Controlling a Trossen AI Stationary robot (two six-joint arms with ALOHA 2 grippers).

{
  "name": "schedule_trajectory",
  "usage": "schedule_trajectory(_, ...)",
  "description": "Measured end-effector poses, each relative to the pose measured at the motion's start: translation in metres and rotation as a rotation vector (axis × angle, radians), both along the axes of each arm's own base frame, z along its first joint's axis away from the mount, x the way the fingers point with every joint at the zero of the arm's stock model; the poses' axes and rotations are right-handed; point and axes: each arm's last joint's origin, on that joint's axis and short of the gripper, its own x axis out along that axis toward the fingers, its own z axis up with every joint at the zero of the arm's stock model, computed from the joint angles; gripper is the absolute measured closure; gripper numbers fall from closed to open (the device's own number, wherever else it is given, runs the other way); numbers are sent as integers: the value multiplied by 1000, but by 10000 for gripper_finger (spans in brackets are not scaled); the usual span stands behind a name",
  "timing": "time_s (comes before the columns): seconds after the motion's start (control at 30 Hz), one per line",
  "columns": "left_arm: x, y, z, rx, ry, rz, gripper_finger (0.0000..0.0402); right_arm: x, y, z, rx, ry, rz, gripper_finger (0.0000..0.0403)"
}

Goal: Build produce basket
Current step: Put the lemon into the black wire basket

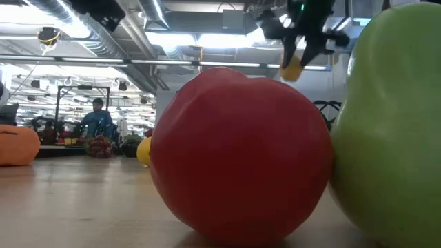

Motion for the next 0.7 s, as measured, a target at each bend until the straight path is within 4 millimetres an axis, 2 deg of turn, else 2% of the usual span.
schedule_trajectory(0.23,11,5,5,43,-56,-8,401,-10,-33,-59,-8,8,-118,259)
schedule_trajectory(0.4,29,13,3,50,-66,-9,401,-20,-54,-94,-25,7,-146,259)
schedule_trajectory(0.5,39,17,-3,36,-33,-9,401,-24,-64,-111,-21,-35,-135,259)
schedule_trajectory(0.7,53,23,-13,11,24,-9,401,-35,-79,-129,-19,-69,-154,259)
